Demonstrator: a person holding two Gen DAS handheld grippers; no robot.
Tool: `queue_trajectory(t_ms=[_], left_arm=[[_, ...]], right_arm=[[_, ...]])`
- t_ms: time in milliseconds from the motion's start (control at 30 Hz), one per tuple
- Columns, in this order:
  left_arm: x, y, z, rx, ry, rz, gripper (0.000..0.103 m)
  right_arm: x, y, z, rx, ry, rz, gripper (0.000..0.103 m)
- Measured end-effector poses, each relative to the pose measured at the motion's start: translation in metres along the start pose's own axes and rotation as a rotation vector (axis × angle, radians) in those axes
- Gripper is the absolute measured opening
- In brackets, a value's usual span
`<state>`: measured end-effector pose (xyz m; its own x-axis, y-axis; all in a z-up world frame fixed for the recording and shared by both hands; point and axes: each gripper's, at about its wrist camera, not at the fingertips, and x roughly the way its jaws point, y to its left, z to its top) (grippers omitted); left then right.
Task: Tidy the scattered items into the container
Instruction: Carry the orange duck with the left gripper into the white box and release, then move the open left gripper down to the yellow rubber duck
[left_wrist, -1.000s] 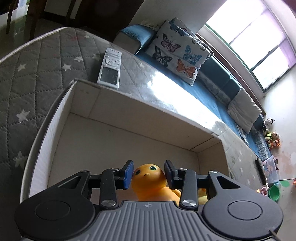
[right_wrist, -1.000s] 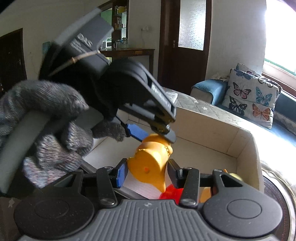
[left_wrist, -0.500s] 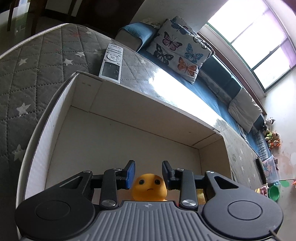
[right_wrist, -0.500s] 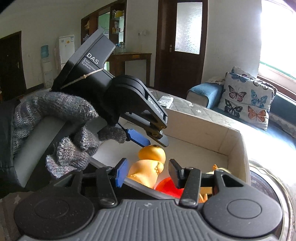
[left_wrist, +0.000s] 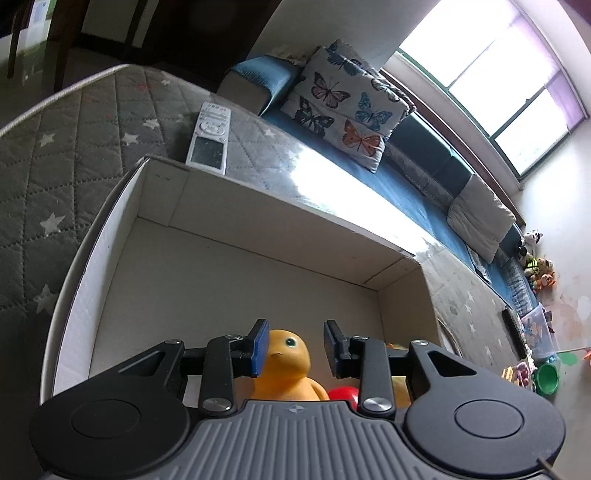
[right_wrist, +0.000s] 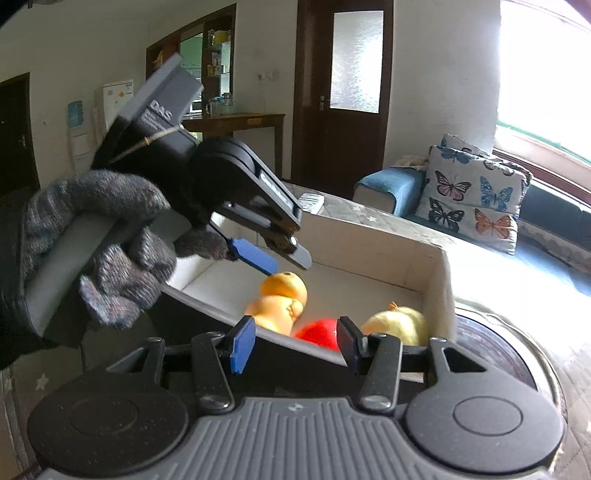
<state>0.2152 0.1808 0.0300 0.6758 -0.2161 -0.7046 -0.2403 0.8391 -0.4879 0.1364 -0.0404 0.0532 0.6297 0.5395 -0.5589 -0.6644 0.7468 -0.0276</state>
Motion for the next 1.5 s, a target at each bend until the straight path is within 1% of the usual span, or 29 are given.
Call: queue_trajectory(t_ms=[100,400,500,667,733,933,1233,1500], left_arm=[[-0.008,-0.009,-0.004,0.021,-0.011,-0.01,0.034],[-0.026,-0.035,-0.025,0.09,-0.028,-0.019,0.034],[-0.032,-0.043,-0.032,0.111,-0.034,-0.021,0.034],[-0.035,-0.056,-0.047,0.139,-0.023,-0.034,0.034],[-0.036,-0.061,-0.053,0.151,-0.017,-0.039,0.034],[-0.038,-0.075,-0.072,0.19,-0.008,-0.051,0.034],[-0.028,-0.097,-0.098,0.22,0.054,-0.083,0.035],[-0.01,-0.115,-0.118,0.239,0.122,-0.103,0.036]], right_arm=[[-0.008,-0.002,-0.006,0.007,0.003,-0.015,0.054],[-0.039,-0.006,-0.028,0.045,0.002,-0.053,0.056],[-0.048,-0.008,-0.035,0.051,0.002,-0.069,0.06],[-0.063,-0.014,-0.047,0.073,0.008,-0.098,0.062],[-0.068,-0.017,-0.053,0.082,0.012,-0.109,0.065],[-0.084,-0.027,-0.072,0.123,0.028,-0.146,0.065],[-0.099,-0.041,-0.093,0.167,0.047,-0.199,0.065],[-0.101,-0.065,-0.103,0.211,0.055,-0.239,0.065]])
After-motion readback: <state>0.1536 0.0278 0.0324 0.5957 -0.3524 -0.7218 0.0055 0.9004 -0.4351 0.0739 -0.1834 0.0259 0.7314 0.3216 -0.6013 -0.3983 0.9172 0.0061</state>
